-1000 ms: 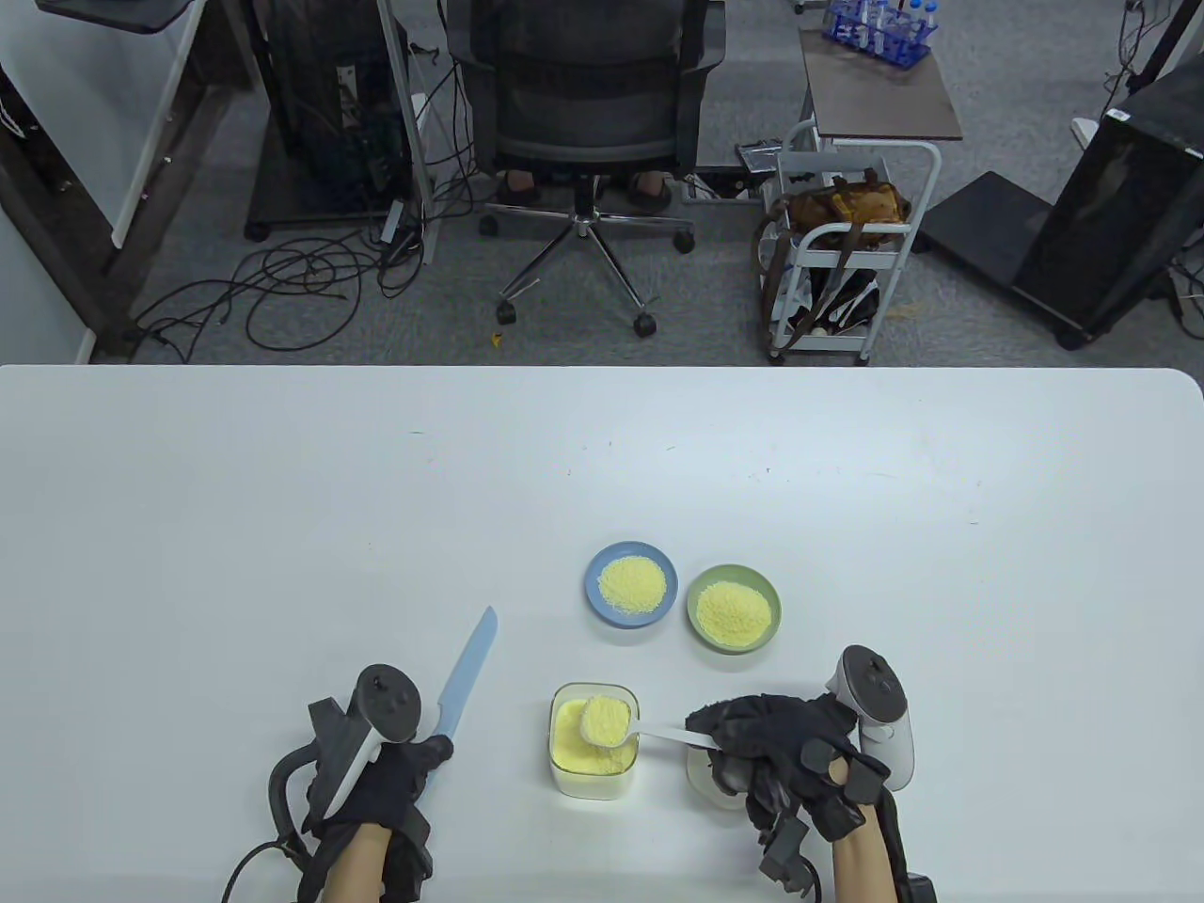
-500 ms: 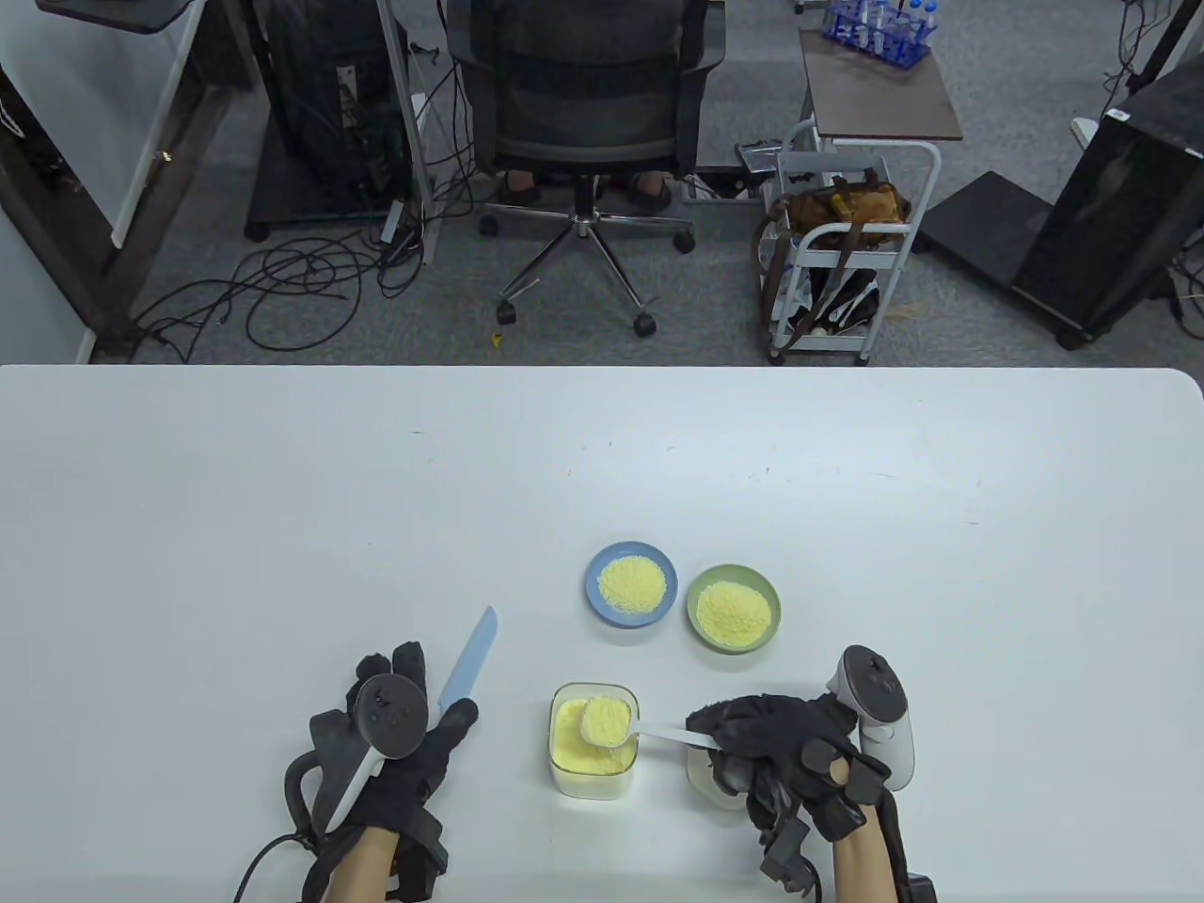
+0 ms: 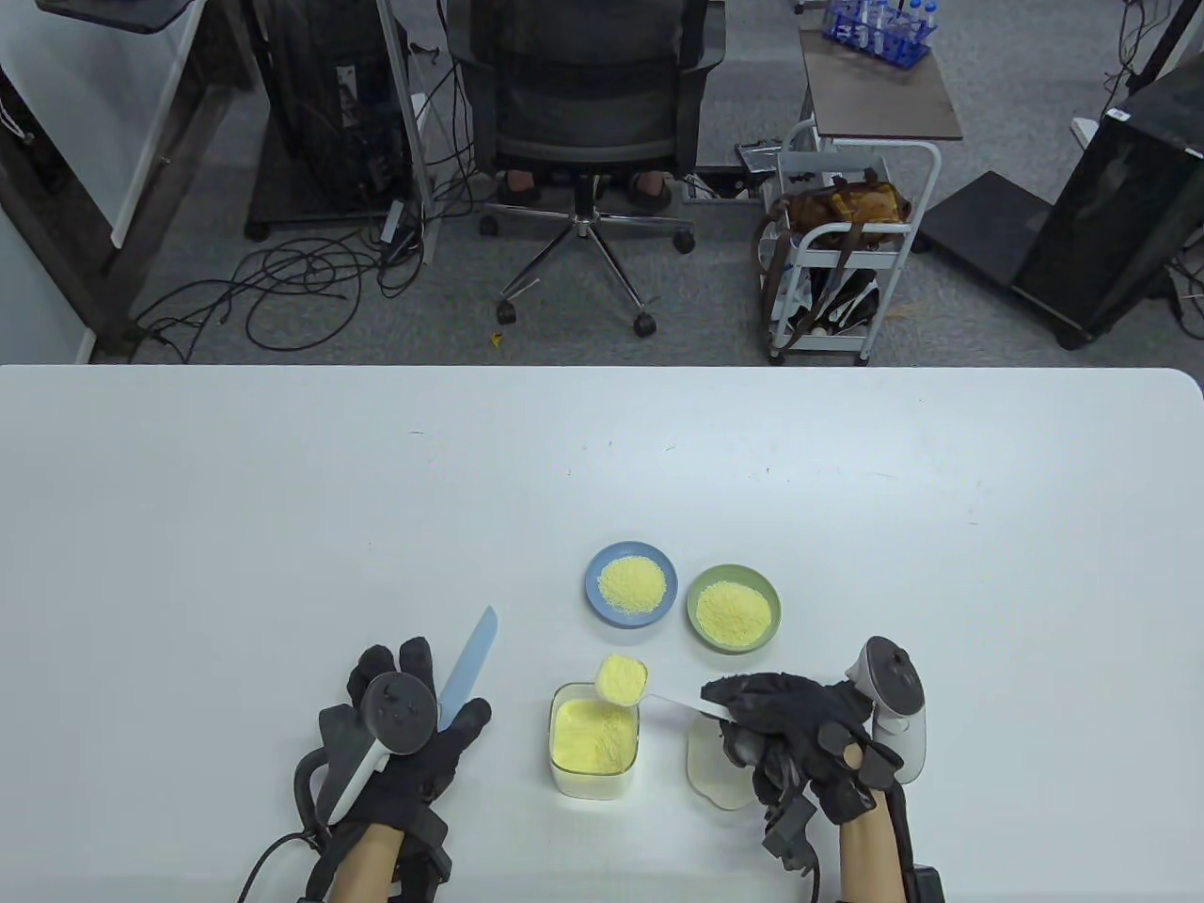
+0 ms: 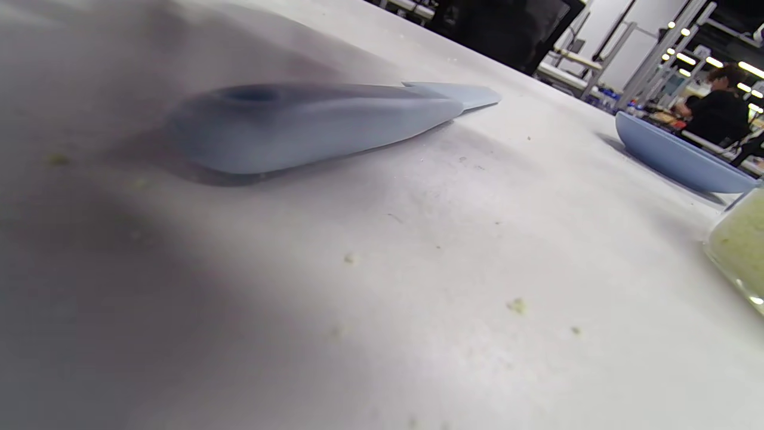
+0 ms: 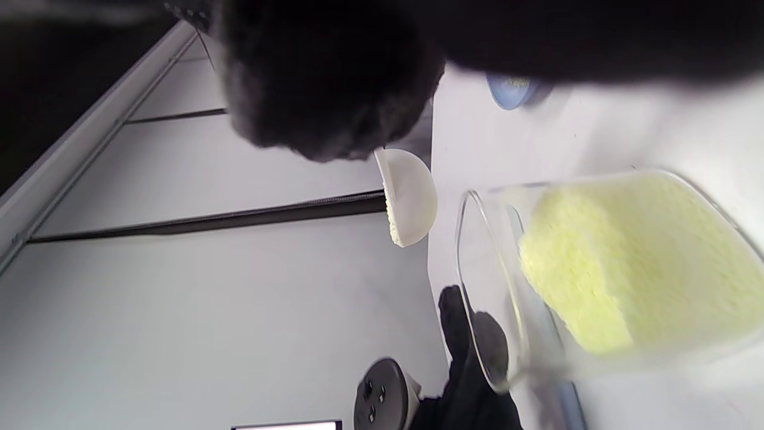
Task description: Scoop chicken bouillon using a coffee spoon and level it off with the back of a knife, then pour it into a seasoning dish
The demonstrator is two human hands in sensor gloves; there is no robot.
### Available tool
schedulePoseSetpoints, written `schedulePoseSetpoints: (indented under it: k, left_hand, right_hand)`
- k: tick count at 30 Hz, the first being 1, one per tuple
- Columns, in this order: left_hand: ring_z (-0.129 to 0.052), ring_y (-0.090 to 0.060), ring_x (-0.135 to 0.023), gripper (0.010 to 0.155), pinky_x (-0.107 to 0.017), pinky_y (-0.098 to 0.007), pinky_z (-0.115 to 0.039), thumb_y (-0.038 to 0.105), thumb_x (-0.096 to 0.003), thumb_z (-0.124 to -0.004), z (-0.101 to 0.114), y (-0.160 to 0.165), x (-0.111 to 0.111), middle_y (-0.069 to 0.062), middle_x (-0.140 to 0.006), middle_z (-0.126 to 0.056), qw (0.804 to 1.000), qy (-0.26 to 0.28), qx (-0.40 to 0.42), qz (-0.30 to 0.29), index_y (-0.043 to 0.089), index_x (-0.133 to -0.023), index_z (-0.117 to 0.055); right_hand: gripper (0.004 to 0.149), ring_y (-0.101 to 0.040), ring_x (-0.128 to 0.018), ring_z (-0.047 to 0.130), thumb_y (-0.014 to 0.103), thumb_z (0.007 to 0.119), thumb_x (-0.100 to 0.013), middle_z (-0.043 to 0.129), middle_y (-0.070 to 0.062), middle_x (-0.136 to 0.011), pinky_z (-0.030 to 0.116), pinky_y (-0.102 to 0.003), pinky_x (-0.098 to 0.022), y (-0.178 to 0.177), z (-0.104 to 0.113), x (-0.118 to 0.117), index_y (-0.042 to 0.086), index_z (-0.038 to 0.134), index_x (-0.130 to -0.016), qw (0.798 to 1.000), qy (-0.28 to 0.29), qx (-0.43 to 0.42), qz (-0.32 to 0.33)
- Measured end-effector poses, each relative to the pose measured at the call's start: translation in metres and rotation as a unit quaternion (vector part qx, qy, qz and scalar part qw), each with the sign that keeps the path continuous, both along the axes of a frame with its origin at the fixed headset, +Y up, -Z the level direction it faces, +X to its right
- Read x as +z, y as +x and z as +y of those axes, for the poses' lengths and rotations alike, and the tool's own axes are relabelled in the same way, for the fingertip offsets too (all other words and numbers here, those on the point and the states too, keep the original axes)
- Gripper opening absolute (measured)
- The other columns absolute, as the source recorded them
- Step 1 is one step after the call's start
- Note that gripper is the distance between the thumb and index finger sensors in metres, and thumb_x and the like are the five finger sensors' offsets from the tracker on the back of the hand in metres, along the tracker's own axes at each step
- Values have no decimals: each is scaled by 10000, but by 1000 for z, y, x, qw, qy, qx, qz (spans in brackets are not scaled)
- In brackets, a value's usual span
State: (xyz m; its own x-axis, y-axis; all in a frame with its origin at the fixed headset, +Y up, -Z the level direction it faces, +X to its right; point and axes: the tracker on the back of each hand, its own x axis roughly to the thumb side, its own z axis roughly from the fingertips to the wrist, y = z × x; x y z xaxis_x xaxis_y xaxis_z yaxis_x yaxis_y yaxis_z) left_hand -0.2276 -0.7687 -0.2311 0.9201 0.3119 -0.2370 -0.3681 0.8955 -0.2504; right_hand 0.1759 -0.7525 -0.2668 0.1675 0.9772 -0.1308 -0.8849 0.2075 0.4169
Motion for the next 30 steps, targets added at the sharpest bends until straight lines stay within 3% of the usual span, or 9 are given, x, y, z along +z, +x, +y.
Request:
schedulePoseSetpoints:
  k: [7,13,21,30]
  left_hand:
    - [-156,-418,-1141,953,-741,-695,-188,754,-415,-546,0,-2,-2,-181,-1167,-34,1000,12,16,5,310,-1102,-56]
    - [-172,-430,-1139,944,-744,-689,-201,750,-424,-545,-1,-6,-5,-195,-1171,-58,998,25,53,18,303,-1111,-77]
    - [-163,-436,-1138,937,-745,-685,-195,754,-429,-538,-2,-6,-6,-194,-1173,-54,997,24,64,20,312,-1114,-76]
    - [-147,-433,-1137,937,-747,-683,-183,758,-432,-525,-3,-5,-7,-191,-1169,-27,998,17,66,15,324,-1103,-36]
  right_hand:
    - [406,76,30,897,167,726,-458,921,-220,-313,884,-274,12,4,-2,-38,-131,709,-734,995,-34,23,-89]
    - [414,31,-51,904,203,705,-489,891,-212,-427,864,-312,-94,-8,-3,-60,-55,677,-812,985,-48,121,-113]
    - [422,9,-113,907,221,698,-492,866,-214,-486,855,-333,-152,-21,-8,-63,-15,666,-840,963,-44,218,-149]
    - [436,-33,-198,907,227,693,-490,809,-244,-563,833,-371,-222,-23,-6,-60,8,647,-864,955,-31,248,-160]
